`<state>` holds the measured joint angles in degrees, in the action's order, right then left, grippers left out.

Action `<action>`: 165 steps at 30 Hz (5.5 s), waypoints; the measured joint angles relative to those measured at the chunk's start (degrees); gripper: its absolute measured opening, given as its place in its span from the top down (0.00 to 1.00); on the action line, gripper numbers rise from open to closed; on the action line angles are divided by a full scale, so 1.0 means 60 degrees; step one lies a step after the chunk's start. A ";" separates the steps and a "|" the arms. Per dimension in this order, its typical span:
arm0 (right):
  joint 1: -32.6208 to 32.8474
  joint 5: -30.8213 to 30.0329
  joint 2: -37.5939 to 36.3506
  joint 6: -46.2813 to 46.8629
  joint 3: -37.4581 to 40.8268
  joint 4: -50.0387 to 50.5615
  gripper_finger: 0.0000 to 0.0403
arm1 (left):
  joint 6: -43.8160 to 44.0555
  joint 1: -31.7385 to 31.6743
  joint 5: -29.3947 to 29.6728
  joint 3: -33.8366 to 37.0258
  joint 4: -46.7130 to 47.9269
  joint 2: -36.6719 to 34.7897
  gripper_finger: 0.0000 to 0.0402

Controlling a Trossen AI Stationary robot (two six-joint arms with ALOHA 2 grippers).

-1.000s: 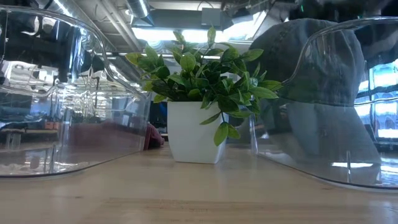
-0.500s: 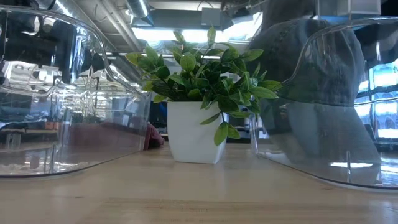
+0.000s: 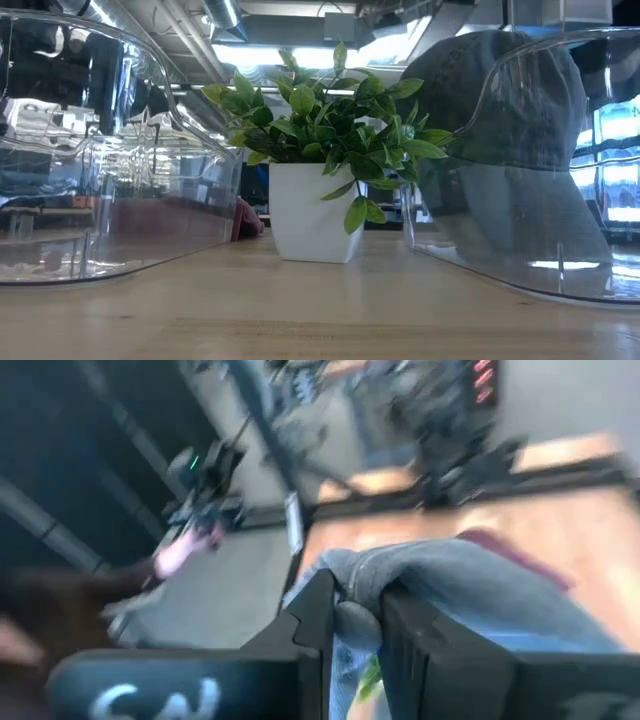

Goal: Pick & Place hat
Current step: Put the gray cap into the right transparent bin, then put the red cap into the left transparent bin

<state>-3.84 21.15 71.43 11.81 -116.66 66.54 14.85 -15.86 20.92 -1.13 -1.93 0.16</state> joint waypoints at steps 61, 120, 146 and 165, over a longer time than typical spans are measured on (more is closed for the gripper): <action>0.6300 -0.7358 0.6284 -0.4485 0.0925 0.3930 0.86 | -0.1269 0.0000 -0.0002 0.0000 0.0007 0.0833 0.86; 0.3615 -0.6092 -0.2368 -0.4191 0.8009 -0.3460 0.56 | 0.0253 -0.0012 -0.3363 -0.2003 -0.1387 0.4797 0.86; 0.2387 -0.5567 -0.3054 -0.3731 1.0007 -0.4158 0.56 | -0.6569 -0.1507 -0.6714 -1.2561 0.9422 1.6654 0.86; 0.2304 -0.5636 -0.3040 -0.3548 1.0007 -0.4533 0.56 | -0.9715 -0.0838 -0.3629 -1.3253 0.9972 1.8416 0.86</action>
<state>9.98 -12.67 53.19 -9.47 -56.62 39.34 -43.44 -20.89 -0.85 -80.64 57.90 110.66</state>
